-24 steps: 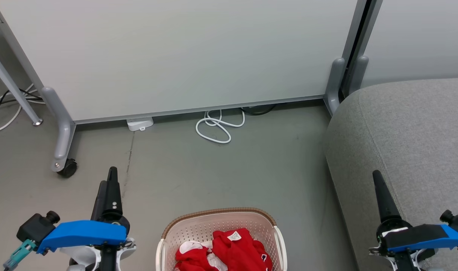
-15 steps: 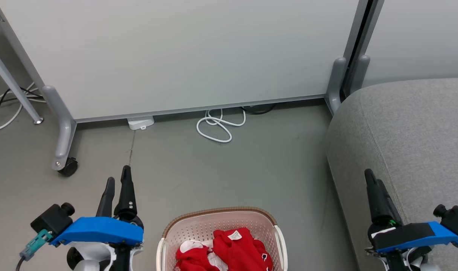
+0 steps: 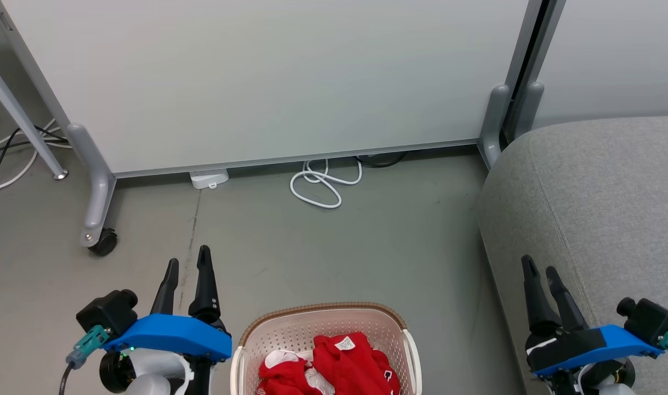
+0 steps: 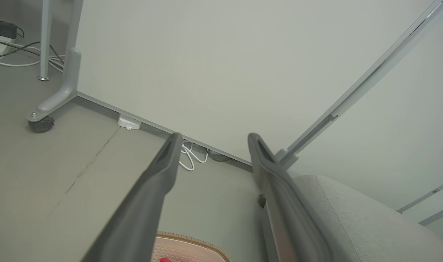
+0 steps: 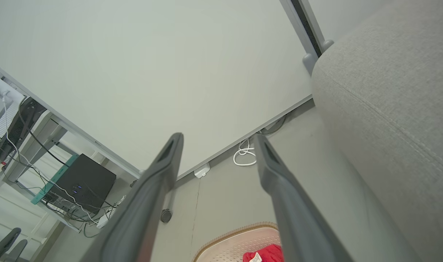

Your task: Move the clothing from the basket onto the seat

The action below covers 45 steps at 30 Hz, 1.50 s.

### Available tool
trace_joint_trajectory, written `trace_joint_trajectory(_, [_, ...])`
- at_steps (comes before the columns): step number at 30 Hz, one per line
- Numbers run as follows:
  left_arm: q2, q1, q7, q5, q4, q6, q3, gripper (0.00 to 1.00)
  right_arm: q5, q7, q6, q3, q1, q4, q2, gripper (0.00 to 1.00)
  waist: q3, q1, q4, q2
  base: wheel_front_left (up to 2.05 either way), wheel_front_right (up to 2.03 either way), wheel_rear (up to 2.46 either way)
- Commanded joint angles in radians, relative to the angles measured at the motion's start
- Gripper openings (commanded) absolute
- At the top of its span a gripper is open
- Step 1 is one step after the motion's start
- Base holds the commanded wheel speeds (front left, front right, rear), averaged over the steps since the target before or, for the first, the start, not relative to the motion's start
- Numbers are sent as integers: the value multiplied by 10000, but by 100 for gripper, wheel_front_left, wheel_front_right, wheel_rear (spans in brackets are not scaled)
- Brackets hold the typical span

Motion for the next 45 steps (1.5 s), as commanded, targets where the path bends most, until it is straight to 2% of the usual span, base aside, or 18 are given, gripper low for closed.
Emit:
trace_joint_trajectory(1, [88, -301, -110, 326, -32, 48, -96, 100, -354, -100, 20, 17, -249, -42, -49, 100, -3, 0, 8, -1, 0, 0, 0])
trace_joint_trajectory(30, [237, -598, -848, 3218, 399, 534, -1023, 100, -3558, -834, 26, 315, -362, 257, -60, 100, -58, 0, 208, -1, 0, 0, 0])
trace_joint_trajectory(45, [251, -733, -1167, 4428, 636, 570, -1371, 100, -4936, -1161, 28, 370, -438, 423, -64, 100, -21, 0, 298, -1, 0, 0, 0])
